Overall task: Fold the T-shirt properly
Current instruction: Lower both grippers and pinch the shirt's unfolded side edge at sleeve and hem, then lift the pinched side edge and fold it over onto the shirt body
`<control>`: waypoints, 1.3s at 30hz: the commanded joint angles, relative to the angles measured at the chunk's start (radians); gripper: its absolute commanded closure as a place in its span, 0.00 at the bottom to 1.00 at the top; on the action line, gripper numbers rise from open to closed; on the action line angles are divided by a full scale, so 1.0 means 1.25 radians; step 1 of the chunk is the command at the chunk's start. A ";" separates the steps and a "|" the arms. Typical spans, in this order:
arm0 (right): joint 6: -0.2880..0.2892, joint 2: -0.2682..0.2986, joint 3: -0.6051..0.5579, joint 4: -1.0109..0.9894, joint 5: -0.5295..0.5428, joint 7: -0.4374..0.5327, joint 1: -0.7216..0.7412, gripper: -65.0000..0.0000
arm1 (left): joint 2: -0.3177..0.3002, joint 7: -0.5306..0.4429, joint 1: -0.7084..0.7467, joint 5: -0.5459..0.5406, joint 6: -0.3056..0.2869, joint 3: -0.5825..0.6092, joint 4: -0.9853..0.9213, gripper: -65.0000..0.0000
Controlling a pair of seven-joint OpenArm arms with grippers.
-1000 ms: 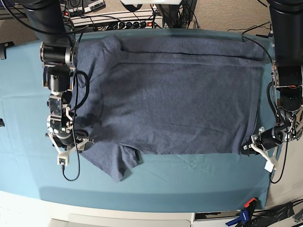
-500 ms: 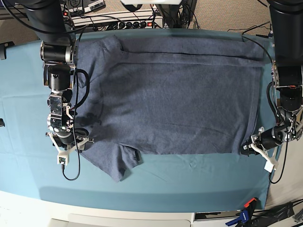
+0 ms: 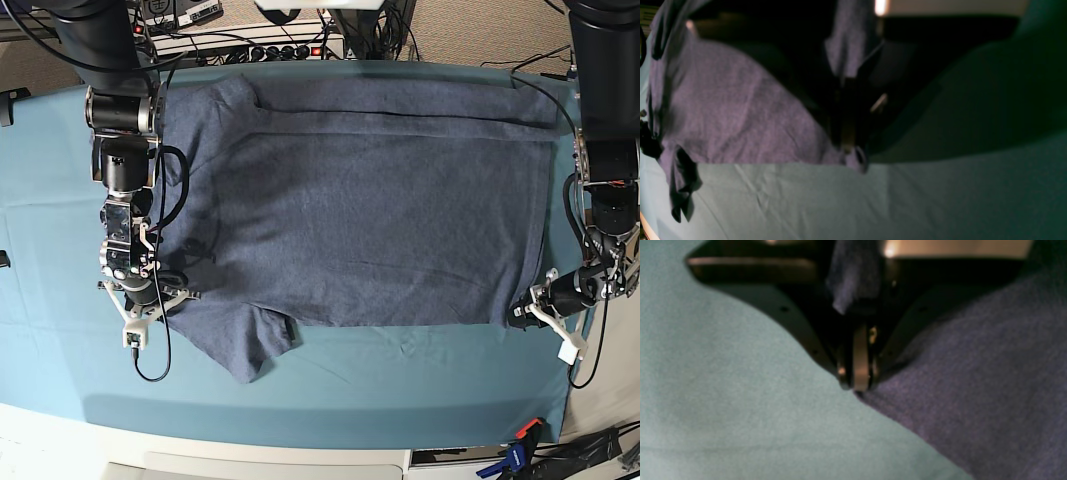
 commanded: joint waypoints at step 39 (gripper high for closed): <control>0.043 0.095 0.002 0.503 -0.028 -0.102 -0.282 1.00 | -0.111 0.335 -0.023 -0.478 -0.045 -0.002 0.026 1.00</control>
